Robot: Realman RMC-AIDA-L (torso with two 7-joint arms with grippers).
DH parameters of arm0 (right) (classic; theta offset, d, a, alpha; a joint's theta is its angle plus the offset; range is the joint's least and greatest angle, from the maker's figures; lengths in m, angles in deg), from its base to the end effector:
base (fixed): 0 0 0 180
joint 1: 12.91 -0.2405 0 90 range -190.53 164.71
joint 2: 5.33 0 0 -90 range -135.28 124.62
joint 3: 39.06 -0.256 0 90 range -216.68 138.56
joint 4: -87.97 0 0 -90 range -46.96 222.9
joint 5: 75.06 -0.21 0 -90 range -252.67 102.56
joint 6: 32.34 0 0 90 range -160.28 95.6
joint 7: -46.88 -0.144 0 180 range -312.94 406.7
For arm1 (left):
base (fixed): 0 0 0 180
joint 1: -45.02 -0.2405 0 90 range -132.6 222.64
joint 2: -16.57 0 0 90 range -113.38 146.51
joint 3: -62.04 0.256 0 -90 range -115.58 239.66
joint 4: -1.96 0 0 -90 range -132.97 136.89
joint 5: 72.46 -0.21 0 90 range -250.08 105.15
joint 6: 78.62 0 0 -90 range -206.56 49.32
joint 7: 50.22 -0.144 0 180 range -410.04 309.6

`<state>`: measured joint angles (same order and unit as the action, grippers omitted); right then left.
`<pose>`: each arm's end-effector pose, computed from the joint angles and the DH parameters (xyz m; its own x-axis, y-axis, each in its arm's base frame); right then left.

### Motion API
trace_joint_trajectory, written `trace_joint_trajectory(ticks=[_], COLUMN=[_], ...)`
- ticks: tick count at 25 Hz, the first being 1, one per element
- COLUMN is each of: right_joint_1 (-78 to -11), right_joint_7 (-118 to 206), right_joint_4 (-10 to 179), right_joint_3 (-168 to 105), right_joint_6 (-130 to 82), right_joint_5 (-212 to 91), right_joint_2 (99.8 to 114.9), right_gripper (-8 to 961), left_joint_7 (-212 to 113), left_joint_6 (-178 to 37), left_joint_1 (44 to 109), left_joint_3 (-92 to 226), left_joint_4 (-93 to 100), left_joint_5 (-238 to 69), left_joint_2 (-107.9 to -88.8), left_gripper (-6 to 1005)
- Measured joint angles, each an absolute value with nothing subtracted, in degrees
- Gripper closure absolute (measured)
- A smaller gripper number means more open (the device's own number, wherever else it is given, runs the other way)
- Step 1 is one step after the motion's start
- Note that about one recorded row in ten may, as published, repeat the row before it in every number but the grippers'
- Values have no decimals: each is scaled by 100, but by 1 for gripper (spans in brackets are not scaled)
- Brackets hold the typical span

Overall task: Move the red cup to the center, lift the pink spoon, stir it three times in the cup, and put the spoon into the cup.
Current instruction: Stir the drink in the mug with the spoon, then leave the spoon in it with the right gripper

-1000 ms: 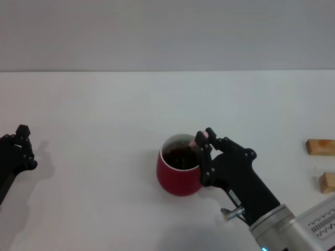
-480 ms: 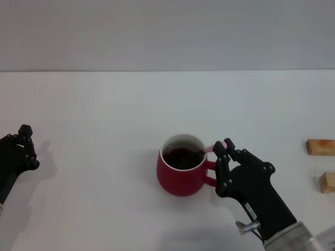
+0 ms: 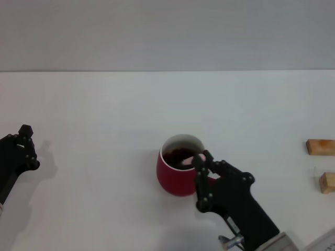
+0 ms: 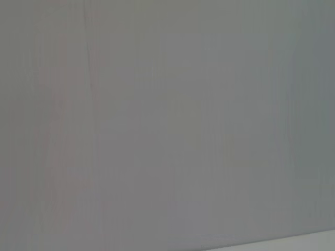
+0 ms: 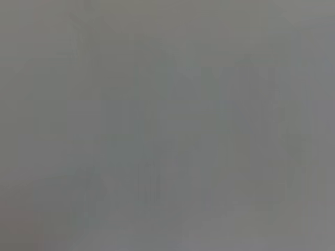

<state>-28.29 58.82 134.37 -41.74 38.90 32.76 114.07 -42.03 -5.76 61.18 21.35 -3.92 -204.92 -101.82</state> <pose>0.2026 0.2006 -0.1384 0.5450 -0.0721 -0.8353 -0.7263 -0.5383 -0.4274 -0.3668 0.2667 -0.0168 0.7730 0.0180 0.6341 0.6262 -0.1818 -0.7582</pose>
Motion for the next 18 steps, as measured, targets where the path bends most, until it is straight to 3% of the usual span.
trace_joint_trajectory(ticks=[18], right_joint_1=[-3447], right_joint_7=[5827], right_joint_4=[13186], right_joint_3=[-4407], right_joint_6=[3521], right_joint_5=[3309], right_joint_2=[11391], right_gripper=[897], left_joint_7=[-4190], left_joint_6=[-533], left_joint_1=[6045], left_joint_3=[2135], left_joint_4=[-392], left_joint_5=[-20491], left_joint_2=[-10176], left_gripper=[1000])
